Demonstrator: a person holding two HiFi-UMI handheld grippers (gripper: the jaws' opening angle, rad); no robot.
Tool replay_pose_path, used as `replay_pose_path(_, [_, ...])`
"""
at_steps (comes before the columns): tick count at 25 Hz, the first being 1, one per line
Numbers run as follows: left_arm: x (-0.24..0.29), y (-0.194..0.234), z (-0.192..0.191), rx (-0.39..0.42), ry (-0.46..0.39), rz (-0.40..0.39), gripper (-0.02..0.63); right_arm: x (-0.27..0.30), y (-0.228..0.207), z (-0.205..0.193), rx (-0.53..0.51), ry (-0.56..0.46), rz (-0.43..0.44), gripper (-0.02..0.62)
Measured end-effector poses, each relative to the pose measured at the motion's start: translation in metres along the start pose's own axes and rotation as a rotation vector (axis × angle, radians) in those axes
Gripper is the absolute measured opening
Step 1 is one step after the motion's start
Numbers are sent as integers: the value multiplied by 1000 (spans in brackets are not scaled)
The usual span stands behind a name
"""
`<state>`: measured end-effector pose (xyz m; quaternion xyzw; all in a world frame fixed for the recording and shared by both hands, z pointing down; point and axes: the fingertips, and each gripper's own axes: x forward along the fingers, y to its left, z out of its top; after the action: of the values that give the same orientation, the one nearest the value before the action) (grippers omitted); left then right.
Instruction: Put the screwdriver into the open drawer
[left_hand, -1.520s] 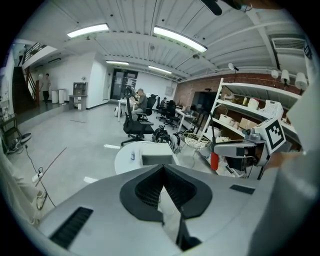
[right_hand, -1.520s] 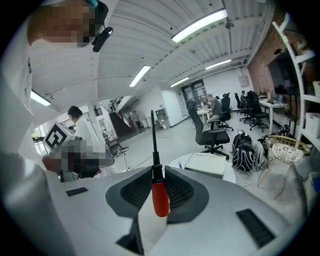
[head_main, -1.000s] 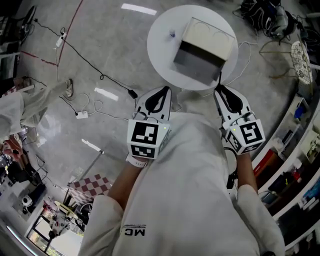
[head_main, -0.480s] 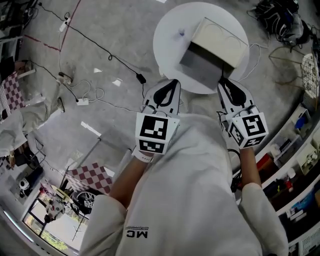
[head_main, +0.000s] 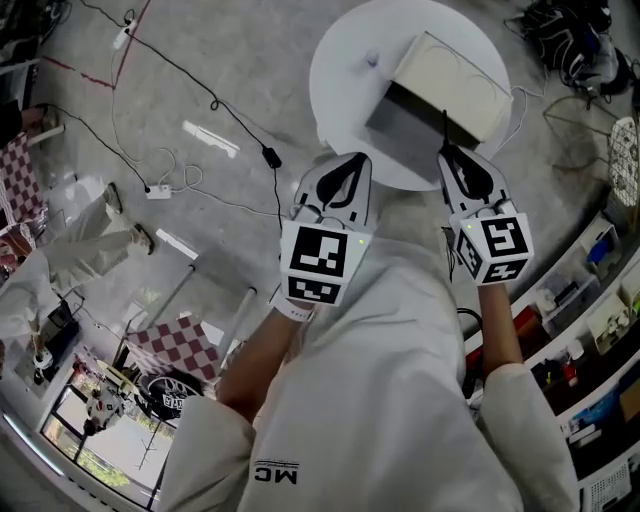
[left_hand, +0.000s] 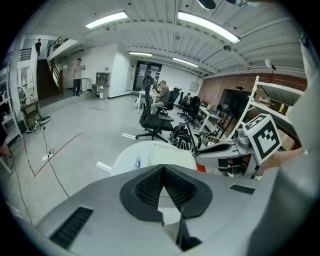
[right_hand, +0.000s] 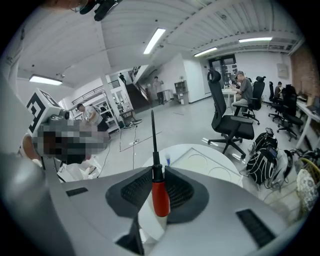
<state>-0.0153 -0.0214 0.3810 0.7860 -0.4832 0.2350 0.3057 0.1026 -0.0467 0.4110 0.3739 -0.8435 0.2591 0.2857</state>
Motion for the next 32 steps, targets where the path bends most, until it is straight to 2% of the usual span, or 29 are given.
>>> replay_pose_path(6, [15,15,-12,-21,7,13,11,26,-6,-16,1,52,5,130])
replay_pose_path(18, [51,31,-42,-9,55,3,11,86,-22,-59,-19,161,-1,130])
replay_pose_path(32, [85,30,-70,-23,94,-9,11,133,-39,-112,-24,331,-19,130])
